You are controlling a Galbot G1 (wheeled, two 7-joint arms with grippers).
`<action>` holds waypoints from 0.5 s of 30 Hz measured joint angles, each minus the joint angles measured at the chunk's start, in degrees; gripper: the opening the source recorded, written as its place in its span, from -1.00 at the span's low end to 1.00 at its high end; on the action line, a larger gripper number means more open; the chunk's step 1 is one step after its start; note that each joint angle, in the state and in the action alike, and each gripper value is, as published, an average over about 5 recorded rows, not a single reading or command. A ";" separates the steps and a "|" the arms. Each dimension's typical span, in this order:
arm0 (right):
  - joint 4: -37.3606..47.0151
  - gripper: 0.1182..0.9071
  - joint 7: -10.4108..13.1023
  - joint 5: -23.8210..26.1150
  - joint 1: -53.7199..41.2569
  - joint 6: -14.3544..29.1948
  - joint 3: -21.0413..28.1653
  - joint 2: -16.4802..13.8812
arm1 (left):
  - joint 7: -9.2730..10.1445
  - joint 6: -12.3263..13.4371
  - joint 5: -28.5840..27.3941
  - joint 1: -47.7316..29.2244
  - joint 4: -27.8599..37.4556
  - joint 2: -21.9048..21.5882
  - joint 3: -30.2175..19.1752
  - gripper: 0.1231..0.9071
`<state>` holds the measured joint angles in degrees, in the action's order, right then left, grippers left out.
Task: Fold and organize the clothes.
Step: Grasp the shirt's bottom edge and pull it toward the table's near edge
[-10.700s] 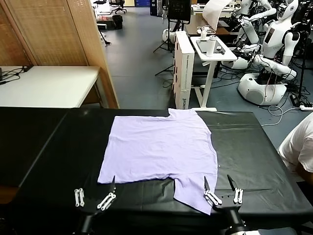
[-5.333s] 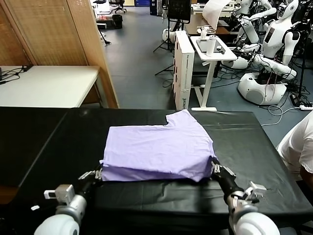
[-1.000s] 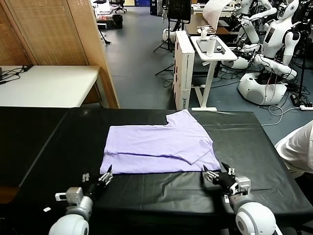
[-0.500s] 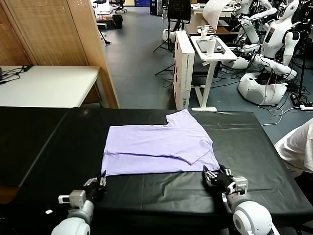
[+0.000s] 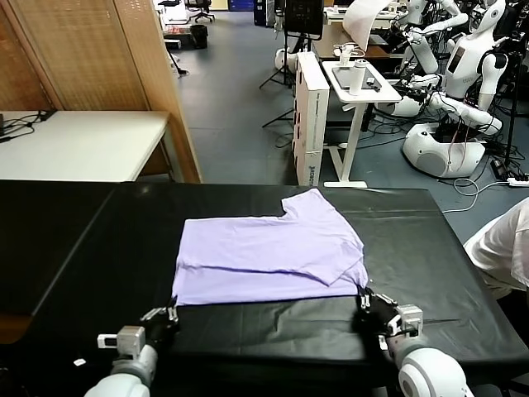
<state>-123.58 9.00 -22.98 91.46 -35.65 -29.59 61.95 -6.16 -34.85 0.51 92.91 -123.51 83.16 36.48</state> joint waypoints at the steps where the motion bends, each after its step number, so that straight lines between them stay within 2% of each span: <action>1: -0.88 -0.87 0.06 0.31 0.92 -0.61 -0.24 -0.01 | -0.65 -0.78 -0.48 0.60 -0.64 -0.19 0.19 -0.94; 8: -6.69 -0.87 0.02 2.38 6.90 -2.76 -0.92 0.29 | -3.97 -5.30 -3.26 5.61 -5.14 -1.22 2.04 -0.94; 15: -11.28 -0.87 0.61 2.33 11.87 -4.13 -0.99 1.03 | -6.10 -7.05 -4.72 10.00 -8.30 -2.07 4.53 -0.94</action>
<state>-134.86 9.61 -20.65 103.33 -39.77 -30.58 62.98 -12.26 -41.90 -4.21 102.92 -131.81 81.09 41.01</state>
